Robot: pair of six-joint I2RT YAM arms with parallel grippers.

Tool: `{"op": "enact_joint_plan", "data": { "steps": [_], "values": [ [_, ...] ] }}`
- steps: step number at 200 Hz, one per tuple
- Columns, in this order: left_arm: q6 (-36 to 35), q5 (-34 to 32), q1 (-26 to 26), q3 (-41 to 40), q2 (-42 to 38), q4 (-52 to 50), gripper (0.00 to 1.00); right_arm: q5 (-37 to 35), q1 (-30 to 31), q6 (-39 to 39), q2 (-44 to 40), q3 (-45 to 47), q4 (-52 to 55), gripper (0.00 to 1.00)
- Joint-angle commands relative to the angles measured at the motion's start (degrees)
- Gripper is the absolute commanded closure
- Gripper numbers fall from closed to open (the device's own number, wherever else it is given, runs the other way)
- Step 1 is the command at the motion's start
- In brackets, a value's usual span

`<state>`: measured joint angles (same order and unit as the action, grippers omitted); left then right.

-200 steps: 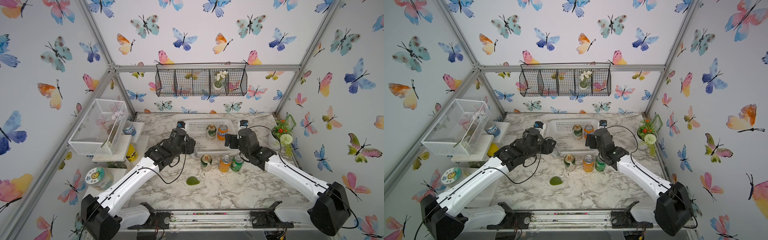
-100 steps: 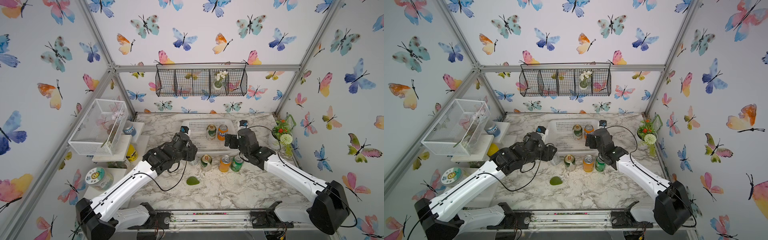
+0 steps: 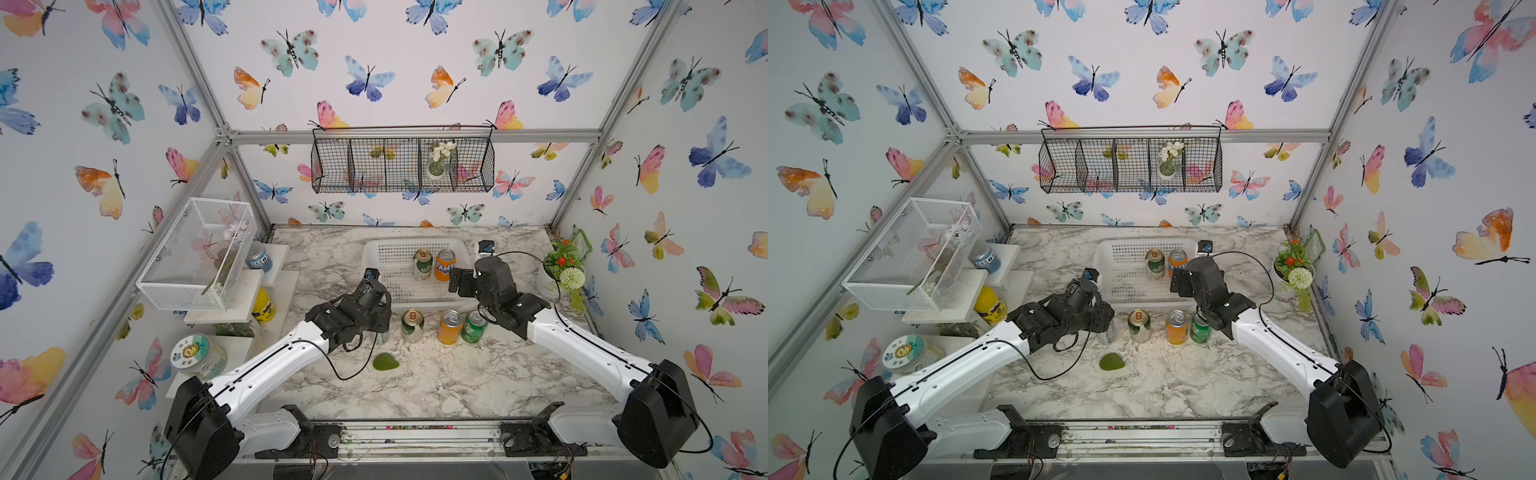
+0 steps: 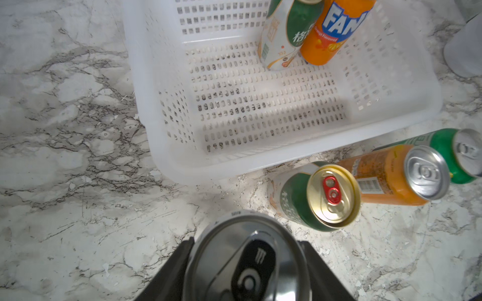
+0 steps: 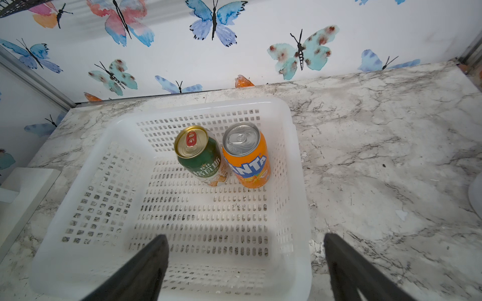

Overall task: Take out the drinks from the basket
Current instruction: Place the drink at the center of the board.

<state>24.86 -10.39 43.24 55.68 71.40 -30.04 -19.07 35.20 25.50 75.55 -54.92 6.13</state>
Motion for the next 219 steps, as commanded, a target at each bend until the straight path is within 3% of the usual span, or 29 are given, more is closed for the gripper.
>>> {"op": "enact_joint_plan", "data": {
  "steps": [1, 72, 128, 170, 211, 214, 219],
  "values": [
    [0.3, -3.6, 0.1, 0.2, 0.8, 7.5, 0.59, 0.1, -0.3, 0.2, -0.5, 0.1, -0.2, 0.04],
    [0.8, -3.8, 0.2, -4.7, 1.9, 13.5, 0.57, 0.2, -0.6, 0.0, -0.9, 0.1, -0.2, 0.04],
    [0.1, -3.5, -0.1, -3.2, 5.0, 14.5, 0.53, 0.7, -0.6, 0.5, -0.9, 0.6, -0.3, 0.04],
    [1.4, -4.3, -0.1, -4.2, 4.8, 14.0, 0.27, 0.9, -0.6, 0.4, -1.2, 0.8, -0.5, 0.04],
    [1.9, -5.0, -0.1, -3.1, 2.7, 12.4, 0.09, 1.5, -0.6, 0.7, -0.5, 0.1, -0.3, 0.03],
    [2.1, -4.9, 0.0, -2.9, 2.5, 12.3, 0.0, 1.6, -0.6, 0.7, -0.4, 0.0, -0.3, 0.02],
    [2.1, -4.8, 0.0, -2.7, 2.2, 12.1, 0.01, 1.6, -0.6, 0.8, -0.4, 0.0, -0.2, 0.03]
  ]
}}
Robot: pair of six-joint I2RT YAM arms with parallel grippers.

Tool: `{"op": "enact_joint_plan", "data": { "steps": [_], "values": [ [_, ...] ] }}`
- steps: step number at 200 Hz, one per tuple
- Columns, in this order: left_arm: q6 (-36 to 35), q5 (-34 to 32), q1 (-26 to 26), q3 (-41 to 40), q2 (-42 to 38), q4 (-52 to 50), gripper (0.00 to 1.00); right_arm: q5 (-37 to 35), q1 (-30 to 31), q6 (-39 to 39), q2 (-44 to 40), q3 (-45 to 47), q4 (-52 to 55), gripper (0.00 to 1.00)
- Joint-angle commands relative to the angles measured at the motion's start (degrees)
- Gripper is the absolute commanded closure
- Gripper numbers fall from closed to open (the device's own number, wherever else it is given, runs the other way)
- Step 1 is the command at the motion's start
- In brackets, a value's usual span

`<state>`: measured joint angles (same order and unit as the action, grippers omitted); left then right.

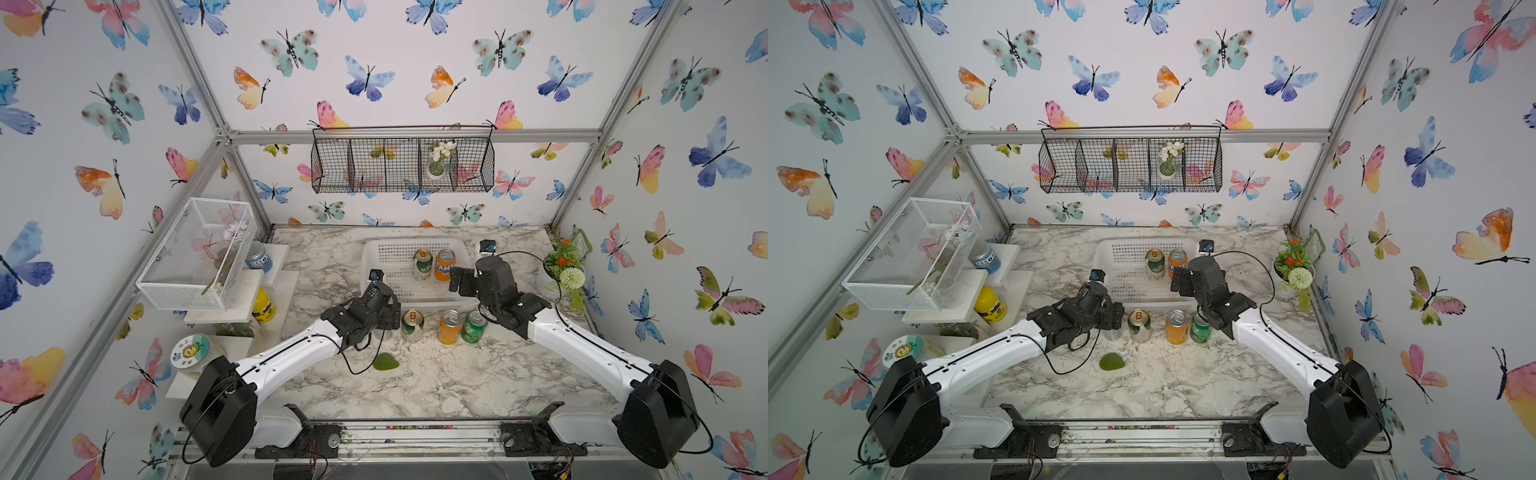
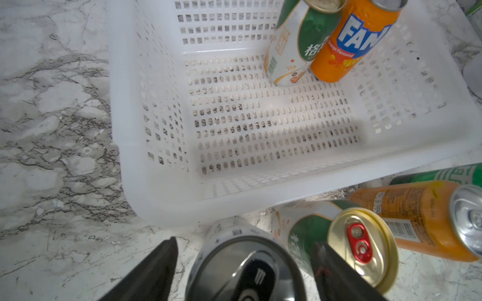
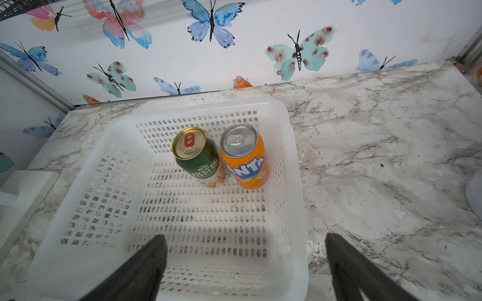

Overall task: Take out the drinks from the basket
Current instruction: Place the drink at the center of the board, then pick up the drink from the basket.

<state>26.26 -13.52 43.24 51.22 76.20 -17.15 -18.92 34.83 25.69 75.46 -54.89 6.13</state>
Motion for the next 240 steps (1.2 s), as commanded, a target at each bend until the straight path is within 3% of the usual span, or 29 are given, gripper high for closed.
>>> {"op": "enact_joint_plan", "data": {
  "steps": [1, 75, 111, 177, 240],
  "values": [
    [0.7, -1.7, 0.0, 1.8, -2.7, -0.9, 0.01, 1.5, -0.3, 0.6, -0.3, -0.1, -0.2, 0.03],
    [-0.4, -4.5, -0.5, 7.0, -7.5, -2.8, 0.01, 4.9, -2.2, 1.4, 6.8, -7.2, 1.8, 0.03],
    [-2.2, -1.1, -5.0, 9.2, -5.8, -3.5, 0.01, 9.6, -6.0, 1.3, 16.4, -15.7, 3.9, 0.05],
    [-3.6, 0.2, -10.6, 5.2, -6.4, -2.1, 0.01, 12.7, -9.4, -1.0, 32.1, -30.8, 9.4, 0.12],
    [-4.0, -0.2, -11.0, 4.2, -6.5, -1.7, 0.01, 12.8, -9.6, -2.1, 37.4, -35.6, 10.9, 0.12]
  ]
}}
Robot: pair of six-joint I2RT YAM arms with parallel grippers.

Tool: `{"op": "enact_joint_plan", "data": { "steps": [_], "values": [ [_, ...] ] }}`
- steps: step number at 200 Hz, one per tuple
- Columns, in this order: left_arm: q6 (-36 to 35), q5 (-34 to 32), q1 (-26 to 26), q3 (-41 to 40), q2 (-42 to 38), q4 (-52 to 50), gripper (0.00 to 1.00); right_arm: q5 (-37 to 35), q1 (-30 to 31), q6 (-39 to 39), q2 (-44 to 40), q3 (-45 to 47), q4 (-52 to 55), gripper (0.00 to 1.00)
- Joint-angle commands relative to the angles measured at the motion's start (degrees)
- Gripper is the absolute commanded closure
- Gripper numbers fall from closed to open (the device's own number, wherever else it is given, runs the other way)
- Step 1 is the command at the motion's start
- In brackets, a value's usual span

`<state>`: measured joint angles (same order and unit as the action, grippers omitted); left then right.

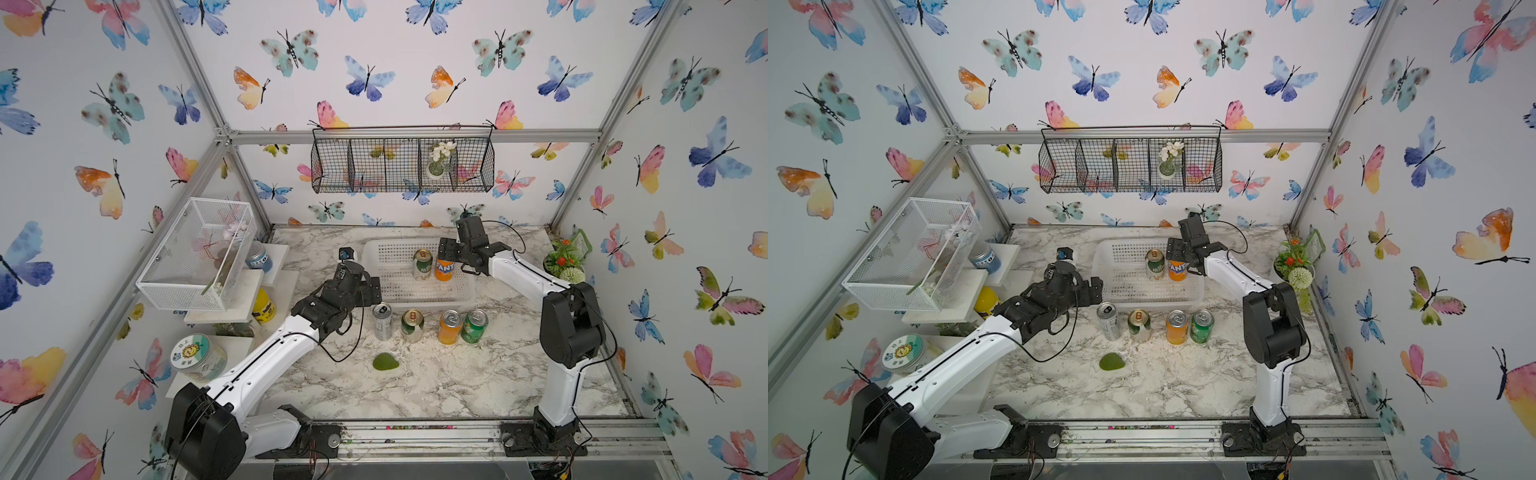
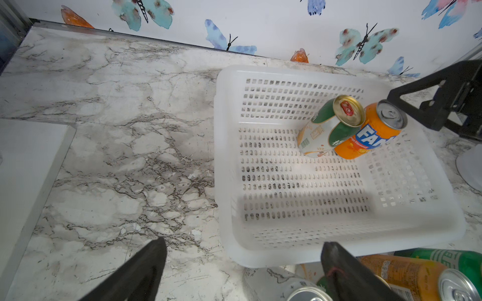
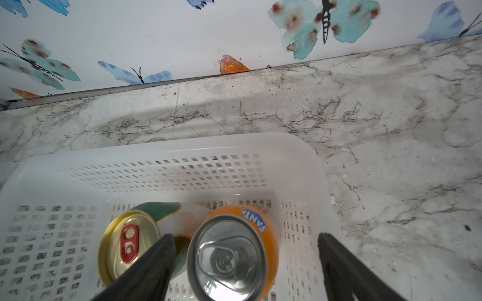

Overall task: Take out the drinks from the basket
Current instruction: Pick up the drink from the basket.

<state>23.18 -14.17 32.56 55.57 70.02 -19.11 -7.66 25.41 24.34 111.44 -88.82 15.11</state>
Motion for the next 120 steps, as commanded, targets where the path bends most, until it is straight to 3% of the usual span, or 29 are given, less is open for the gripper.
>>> {"op": "enact_joint_plan", "data": {
  "steps": [1, 38, 120],
  "values": [
    [-0.9, 0.5, -0.3, -0.1, -0.3, 0.3, 0.01, 1.6, -0.2, -0.8, 1.4, -1.6, 1.8, 0.12],
    [-0.9, 0.8, -0.4, -0.2, -0.2, 0.3, 0.01, 3.8, -0.1, -1.1, 2.3, -1.1, 1.0, 0.13],
    [-0.8, 1.0, -0.4, -0.2, 0.6, 0.3, 0.01, 1.5, -0.2, -1.7, 6.5, -3.5, 3.3, 0.16]
  ]
}}
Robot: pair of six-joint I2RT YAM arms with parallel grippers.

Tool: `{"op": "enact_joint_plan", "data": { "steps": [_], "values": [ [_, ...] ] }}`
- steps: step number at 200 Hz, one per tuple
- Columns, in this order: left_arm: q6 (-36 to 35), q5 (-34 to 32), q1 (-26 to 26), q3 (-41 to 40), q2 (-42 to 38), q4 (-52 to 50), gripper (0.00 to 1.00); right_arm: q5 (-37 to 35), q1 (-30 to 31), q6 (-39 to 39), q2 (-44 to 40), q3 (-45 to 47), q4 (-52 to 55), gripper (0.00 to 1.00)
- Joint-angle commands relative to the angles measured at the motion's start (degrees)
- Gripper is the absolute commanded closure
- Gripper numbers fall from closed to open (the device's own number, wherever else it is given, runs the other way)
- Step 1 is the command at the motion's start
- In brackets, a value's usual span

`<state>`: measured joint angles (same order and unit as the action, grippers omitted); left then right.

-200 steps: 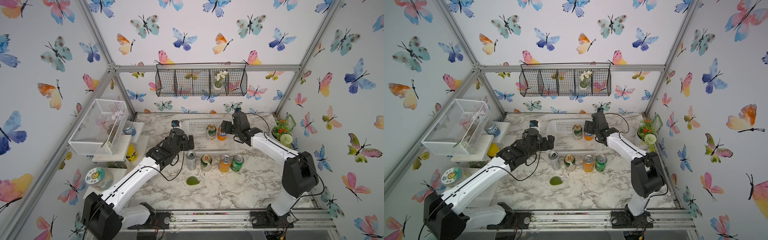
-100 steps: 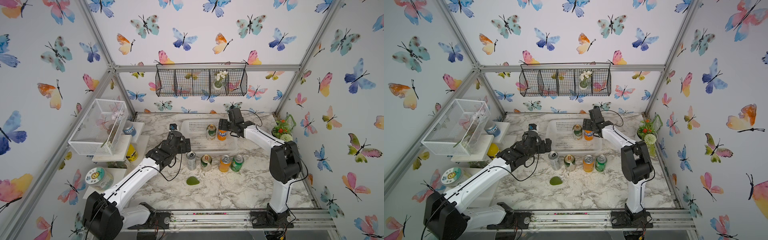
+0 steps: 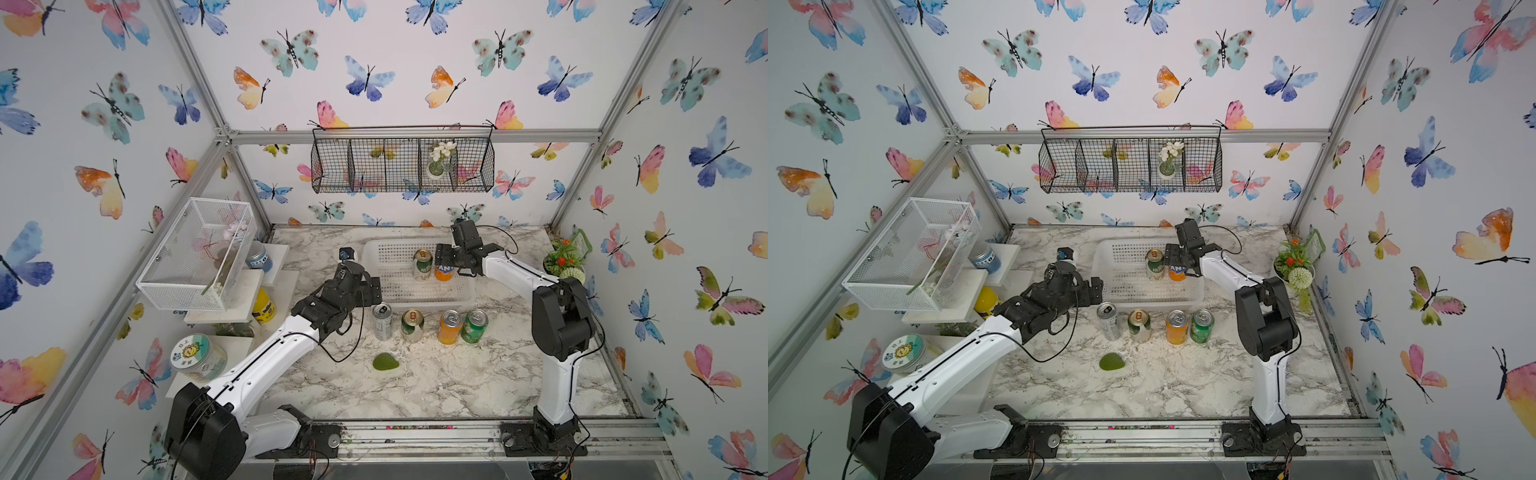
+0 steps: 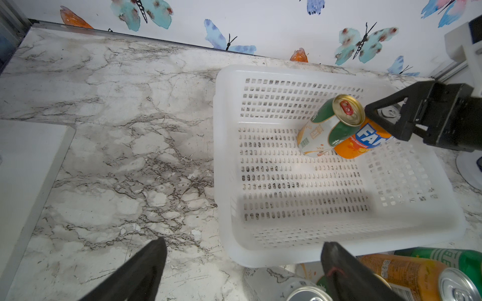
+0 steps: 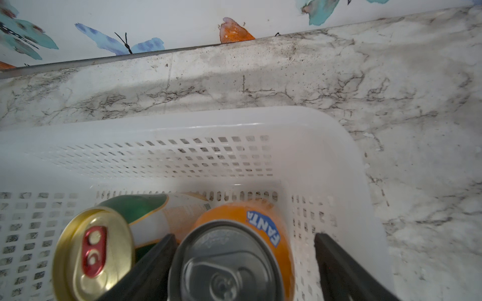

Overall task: Take out the drinks from the basket
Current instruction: Pick up the drink from the basket.

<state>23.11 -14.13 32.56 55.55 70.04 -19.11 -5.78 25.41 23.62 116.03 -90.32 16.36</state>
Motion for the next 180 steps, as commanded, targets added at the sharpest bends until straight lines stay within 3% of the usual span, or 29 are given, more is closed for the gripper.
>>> {"op": "enact_joint_plan", "data": {
  "steps": [1, 91, 180],
  "values": [
    [-0.7, 0.9, -0.4, -0.2, 0.7, 0.3, 0.01, -0.4, -0.2, -0.9, 2.0, -2.0, 2.0, 0.16],
    [-0.6, 1.6, -0.4, 0.3, 1.8, 0.0, 0.01, 1.2, -0.2, -1.6, 1.1, -2.9, 1.0, 0.38],
    [-0.3, 1.1, -0.8, 0.5, 1.4, -0.4, 0.01, -0.3, -0.1, -3.3, -4.5, -5.2, 2.2, 0.42]
  ]
}}
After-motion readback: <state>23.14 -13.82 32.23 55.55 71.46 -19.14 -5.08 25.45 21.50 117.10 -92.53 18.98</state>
